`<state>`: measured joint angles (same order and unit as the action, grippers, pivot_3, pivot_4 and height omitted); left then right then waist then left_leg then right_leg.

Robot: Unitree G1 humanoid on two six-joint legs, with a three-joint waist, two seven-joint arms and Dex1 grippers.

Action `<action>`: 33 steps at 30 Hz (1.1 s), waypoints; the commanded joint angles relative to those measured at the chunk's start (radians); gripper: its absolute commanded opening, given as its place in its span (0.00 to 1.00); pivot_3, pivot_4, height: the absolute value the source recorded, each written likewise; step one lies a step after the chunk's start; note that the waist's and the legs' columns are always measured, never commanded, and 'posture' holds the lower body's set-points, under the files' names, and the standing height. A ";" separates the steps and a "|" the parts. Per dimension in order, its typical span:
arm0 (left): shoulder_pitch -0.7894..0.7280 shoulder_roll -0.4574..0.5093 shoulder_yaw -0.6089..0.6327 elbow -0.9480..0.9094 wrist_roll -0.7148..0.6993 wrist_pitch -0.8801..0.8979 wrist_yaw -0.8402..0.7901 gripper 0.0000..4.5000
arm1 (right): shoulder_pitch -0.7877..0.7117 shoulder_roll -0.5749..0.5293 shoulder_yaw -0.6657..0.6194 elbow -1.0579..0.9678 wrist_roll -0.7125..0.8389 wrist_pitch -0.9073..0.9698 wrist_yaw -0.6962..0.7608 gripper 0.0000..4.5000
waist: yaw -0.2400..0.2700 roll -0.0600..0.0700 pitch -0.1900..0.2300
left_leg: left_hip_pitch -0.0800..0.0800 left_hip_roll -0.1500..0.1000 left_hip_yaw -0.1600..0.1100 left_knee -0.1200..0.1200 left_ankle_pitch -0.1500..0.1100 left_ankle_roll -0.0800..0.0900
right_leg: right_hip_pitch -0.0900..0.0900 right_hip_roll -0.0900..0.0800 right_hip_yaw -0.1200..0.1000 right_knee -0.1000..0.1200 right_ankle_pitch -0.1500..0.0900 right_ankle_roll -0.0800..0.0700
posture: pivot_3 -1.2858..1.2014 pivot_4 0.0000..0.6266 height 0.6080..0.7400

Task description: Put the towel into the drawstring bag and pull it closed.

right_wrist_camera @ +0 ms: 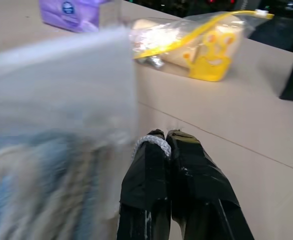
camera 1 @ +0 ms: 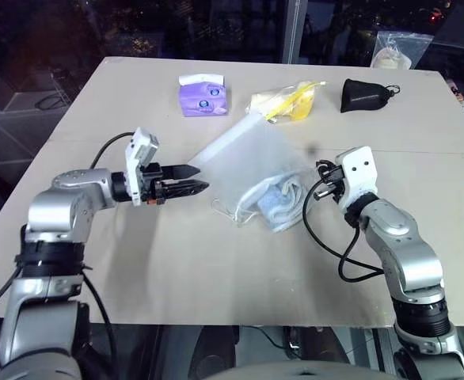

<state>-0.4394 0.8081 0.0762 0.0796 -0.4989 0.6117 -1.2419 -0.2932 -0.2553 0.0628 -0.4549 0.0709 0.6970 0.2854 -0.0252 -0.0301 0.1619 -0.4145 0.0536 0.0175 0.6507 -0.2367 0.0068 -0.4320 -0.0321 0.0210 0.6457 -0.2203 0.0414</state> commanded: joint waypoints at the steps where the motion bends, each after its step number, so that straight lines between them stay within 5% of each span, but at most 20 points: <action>1: 0.104 0.006 -0.033 -0.131 0.049 -0.108 0.003 0.67 | -0.014 -0.021 -0.024 -0.033 0.022 0.001 0.017 0.00 | 0.005 0.000 0.000 | 0.000 0.000 0.001 0.000 0.000 0.000 | 0.000 0.000 0.000 0.000 0.000 0.000 | 0.52 0.24 1.00; 8: 0.135 -0.150 -0.108 -0.092 0.189 -0.325 0.157 0.67 | -0.016 -0.036 -0.031 -0.036 0.041 0.017 0.019 0.00 | 0.020 0.000 -0.001 | 0.001 0.000 0.001 0.002 0.000 0.000 | 0.001 0.000 0.001 0.001 0.000 0.000 | 0.52 0.24 1.00; 16: 0.104 -0.231 -0.196 -0.022 0.235 -0.389 0.148 0.67 | -0.013 -0.041 -0.033 -0.059 0.051 0.040 0.003 0.00 | 0.011 0.000 -0.001 | 0.001 0.000 0.001 0.002 0.000 0.000 | 0.001 0.001 0.001 0.001 0.000 0.000 | 0.52 0.24 1.00; 33: 0.137 -0.073 -0.154 -0.173 0.032 -0.143 -0.054 0.67 | -0.013 -0.048 -0.020 -0.065 0.055 0.046 -0.012 0.00 | 0.012 0.000 -0.001 | 0.001 0.000 0.000 0.002 0.000 0.000 | 0.001 0.001 0.001 0.001 0.000 0.000 | 0.52 0.24 1.00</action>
<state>-0.3081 0.7127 -0.1041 -0.0390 -0.4273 0.4454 -1.2721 -0.2937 -0.2968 0.0529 -0.4749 0.1232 0.7440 0.2757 -0.0133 -0.0305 0.1612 -0.4139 0.0538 0.0177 0.6528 -0.2367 0.0069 -0.4313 -0.0307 0.0218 0.6470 -0.2201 0.0415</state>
